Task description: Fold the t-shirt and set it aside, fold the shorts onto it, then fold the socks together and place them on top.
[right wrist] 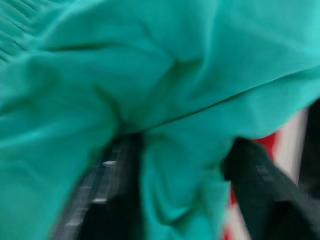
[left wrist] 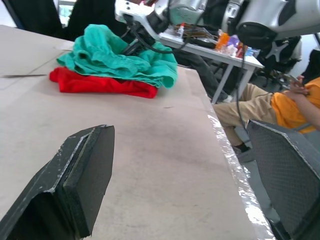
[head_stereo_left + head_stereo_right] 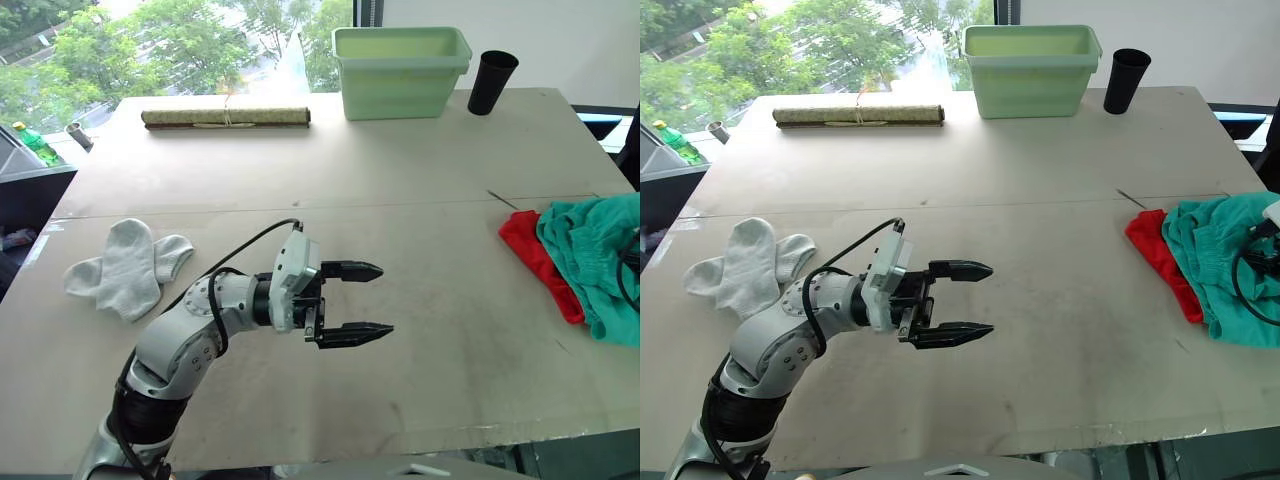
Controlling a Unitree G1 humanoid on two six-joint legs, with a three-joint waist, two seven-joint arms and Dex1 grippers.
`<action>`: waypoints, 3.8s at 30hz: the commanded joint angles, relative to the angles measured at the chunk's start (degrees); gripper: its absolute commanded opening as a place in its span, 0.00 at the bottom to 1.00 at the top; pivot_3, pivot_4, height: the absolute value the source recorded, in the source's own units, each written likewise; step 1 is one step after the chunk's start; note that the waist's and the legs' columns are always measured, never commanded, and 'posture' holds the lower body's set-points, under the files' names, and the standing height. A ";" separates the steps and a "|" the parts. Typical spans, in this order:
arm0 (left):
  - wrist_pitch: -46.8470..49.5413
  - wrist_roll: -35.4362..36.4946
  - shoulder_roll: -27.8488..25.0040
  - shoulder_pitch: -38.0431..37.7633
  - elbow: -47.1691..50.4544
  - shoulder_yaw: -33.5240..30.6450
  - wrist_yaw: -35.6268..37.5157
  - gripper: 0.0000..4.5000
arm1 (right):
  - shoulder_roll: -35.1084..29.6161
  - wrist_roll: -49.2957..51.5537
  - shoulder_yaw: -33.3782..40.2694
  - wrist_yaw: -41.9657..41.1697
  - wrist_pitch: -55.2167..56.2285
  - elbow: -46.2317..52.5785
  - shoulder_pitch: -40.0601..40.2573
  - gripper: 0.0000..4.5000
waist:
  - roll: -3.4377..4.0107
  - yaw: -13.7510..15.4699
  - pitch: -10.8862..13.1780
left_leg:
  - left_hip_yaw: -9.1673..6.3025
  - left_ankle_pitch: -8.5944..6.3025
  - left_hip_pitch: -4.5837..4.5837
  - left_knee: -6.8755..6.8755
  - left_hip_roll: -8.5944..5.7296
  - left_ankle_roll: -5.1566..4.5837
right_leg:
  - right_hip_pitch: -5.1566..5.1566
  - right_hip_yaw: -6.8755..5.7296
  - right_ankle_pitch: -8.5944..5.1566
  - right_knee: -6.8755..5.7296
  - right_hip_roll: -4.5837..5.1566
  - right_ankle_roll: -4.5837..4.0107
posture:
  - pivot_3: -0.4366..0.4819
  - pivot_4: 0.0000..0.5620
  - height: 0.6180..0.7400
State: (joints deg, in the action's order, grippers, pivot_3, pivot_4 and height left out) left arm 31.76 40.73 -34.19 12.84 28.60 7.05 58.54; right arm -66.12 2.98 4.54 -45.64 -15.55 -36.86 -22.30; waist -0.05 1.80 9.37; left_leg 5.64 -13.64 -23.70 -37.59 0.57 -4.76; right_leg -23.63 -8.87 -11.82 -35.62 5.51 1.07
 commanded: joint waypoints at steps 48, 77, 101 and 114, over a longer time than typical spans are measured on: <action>15.45 -25.83 -10.99 -8.48 -27.72 -27.25 -38.04 1.00 | 40.81 18.81 -17.38 3.65 -10.55 64.19 1.01 0.98 | -0.25 -0.44 -0.13 | -0.23 -0.22 0.01 -0.12 0.09 0.28 | -0.15 -0.10 -0.12 -0.21 0.03 -0.22 | 0.48 0.27 0.89; 10.08 -23.18 17.10 16.33 -32.55 4.07 -22.86 0.24 | 33.95 18.62 -10.42 11.46 -20.56 77.14 12.50 1.00 | -0.09 0.39 -0.45 | -0.32 -0.04 -0.03 -0.01 -0.26 -0.01 | 0.00 -0.38 0.01 -0.24 0.40 0.02 | 0.48 0.27 0.89; 24.71 -23.53 12.94 26.97 -27.91 4.80 -28.31 0.72 | 36.50 13.11 -11.86 14.65 -16.10 74.18 13.31 1.00 | -0.42 0.32 -0.19 | -0.50 -0.03 -0.11 -0.14 -0.21 -0.02 | 0.06 -0.44 0.00 -0.23 0.26 0.02 | 0.48 0.27 0.89; 15.26 -22.07 10.33 27.26 -32.66 2.10 -19.69 0.00 | 37.36 11.82 -11.27 16.48 -15.57 74.55 14.76 1.00 | -0.42 0.34 -0.18 | -0.51 -0.08 -0.10 -0.14 -0.21 0.08 | 0.05 -0.43 0.00 -0.23 0.29 0.01 | 0.48 0.27 0.89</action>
State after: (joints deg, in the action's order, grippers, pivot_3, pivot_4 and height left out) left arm 50.56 17.29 -23.49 38.41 -3.78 12.77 36.80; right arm -28.96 14.85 -8.03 -29.51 -32.45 35.92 -7.29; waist -0.47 2.14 9.18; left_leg 5.13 -13.72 -23.81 -37.73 0.37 -4.68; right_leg -23.58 -9.31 -11.82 -35.85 5.81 1.09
